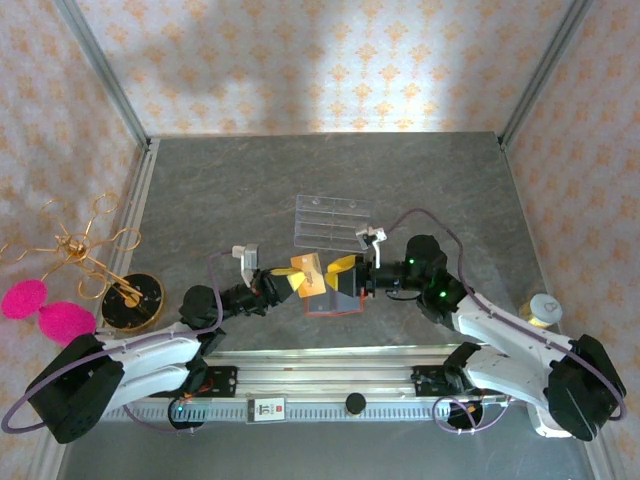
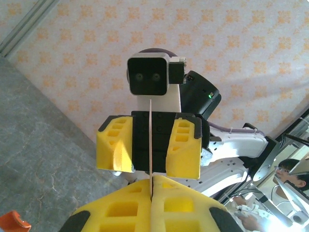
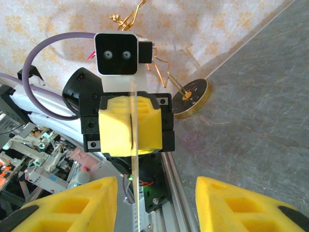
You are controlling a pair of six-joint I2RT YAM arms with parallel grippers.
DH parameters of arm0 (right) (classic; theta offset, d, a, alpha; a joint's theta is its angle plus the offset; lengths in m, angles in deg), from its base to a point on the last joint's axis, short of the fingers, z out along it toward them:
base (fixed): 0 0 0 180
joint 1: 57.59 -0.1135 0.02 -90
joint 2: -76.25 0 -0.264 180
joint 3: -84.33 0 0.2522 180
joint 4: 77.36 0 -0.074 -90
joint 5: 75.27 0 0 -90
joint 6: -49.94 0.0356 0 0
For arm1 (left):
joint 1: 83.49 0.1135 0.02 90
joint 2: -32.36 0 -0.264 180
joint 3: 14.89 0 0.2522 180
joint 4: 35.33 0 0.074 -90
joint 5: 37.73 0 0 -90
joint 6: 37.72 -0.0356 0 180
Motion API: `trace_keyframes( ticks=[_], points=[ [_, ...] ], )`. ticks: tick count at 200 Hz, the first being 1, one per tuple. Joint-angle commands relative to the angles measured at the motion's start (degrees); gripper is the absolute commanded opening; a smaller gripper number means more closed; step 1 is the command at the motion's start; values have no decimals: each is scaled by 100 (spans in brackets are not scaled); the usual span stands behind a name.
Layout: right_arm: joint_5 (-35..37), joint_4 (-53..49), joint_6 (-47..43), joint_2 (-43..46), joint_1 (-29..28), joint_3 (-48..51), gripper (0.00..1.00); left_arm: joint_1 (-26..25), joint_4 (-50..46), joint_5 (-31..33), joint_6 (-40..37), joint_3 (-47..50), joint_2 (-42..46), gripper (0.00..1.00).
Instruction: Take the credit cards out of the card holder
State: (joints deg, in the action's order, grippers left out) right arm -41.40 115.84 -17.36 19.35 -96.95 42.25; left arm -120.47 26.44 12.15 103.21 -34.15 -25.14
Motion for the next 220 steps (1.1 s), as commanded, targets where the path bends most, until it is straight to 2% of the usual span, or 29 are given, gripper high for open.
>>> trace_keyframes(
  ticks=[1,45,120,220],
  points=[
    [147,521,86,78,-31,-71,46,13,423,-197,8,-61,94,0],
    [-221,734,187,87,-54,-46,38,6,223,-207,-57,-92,285,0],
    [-291,869,266,-70,-170,-225,42,6,85,-181,-119,-127,388,0],
    [-223,1000,358,-469,-388,-593,38,6,127,-172,-59,-123,379,0]
  ],
)
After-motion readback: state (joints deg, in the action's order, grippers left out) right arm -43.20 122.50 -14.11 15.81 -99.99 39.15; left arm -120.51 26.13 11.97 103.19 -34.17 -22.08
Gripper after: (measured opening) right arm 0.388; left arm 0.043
